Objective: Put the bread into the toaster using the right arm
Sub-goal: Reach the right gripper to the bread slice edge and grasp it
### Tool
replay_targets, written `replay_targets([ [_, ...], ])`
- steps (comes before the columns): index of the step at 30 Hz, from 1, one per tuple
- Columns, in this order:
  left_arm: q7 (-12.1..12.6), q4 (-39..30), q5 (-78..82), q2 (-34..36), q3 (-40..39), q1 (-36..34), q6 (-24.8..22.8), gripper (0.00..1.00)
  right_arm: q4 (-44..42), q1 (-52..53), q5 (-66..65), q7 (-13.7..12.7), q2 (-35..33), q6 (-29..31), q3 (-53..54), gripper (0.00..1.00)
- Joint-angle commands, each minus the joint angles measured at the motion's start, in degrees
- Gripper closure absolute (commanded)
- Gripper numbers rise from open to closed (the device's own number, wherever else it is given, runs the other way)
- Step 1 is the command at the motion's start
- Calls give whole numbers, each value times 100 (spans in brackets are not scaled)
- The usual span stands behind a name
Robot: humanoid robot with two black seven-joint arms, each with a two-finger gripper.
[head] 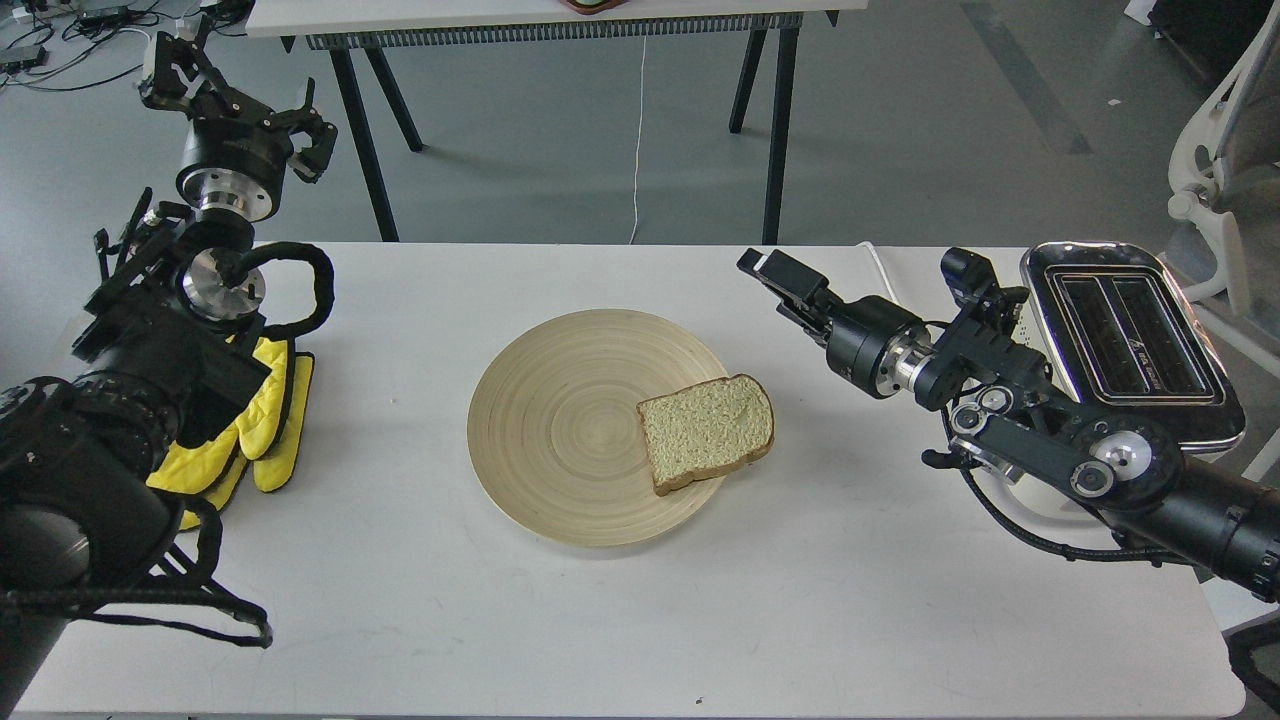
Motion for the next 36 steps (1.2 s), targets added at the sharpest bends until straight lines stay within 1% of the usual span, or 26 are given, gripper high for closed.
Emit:
replay_targets([
  [1, -9, 0, 0, -2, 4, 4, 0, 0, -223, -39, -217, -70, 61, -113, -474, 9],
  [3, -9, 0, 0, -2, 4, 4, 0, 0, -241, -74, -217, -96, 70, -157, -624, 11],
  [6, -9, 0, 0, -2, 4, 4, 0, 0, -250, -153, -217, -202, 79, -201, -747, 18],
  [8, -18, 0, 0, -2, 4, 4, 0, 0, -241, -215, -208, -211, 87, -201, -748, 22],
  [10, -18, 0, 0, -2, 4, 4, 0, 0, -241, -241, -182, -307, 87, -201, -748, 25],
  [12, -18, 0, 0, -2, 4, 4, 0, 0, -223, -285, -156, -386, 96, -184, -748, 32],
  [14, -18, 0, 0, -2, -5, 4, 0, 0, -162, -311, -120, -387, 105, -148, -739, 42],
  [16, -18, 0, 0, -2, 4, 4, 0, 0, -144, -311, -112, -395, 105, -140, -730, 56],
  [17, -18, 0, 0, -2, -5, 4, 0, 0, -144, -320, -112, -404, 114, -131, -730, 59],
  [19, -18, 0, 0, -2, -5, 4, 0, 0, -135, -320, -112, -404, 131, -113, -721, 62],
  [23, -26, 0, 0, -2, -5, 4, 0, 0, -83, -320, -103, -413, 158, -113, -721, 65],
  [33, -35, 0, 0, -2, -5, 4, 0, 0, -83, -452, -103, -413, 219, -104, -651, 66],
  [34, -35, 0, 0, -2, -5, 4, 0, 0, -83, -452, -103, -404, 237, -104, -660, 66],
  [36, -35, 0, 0, -2, -5, 4, 0, 0, -83, -461, -94, -404, 254, -104, -651, 70],
])
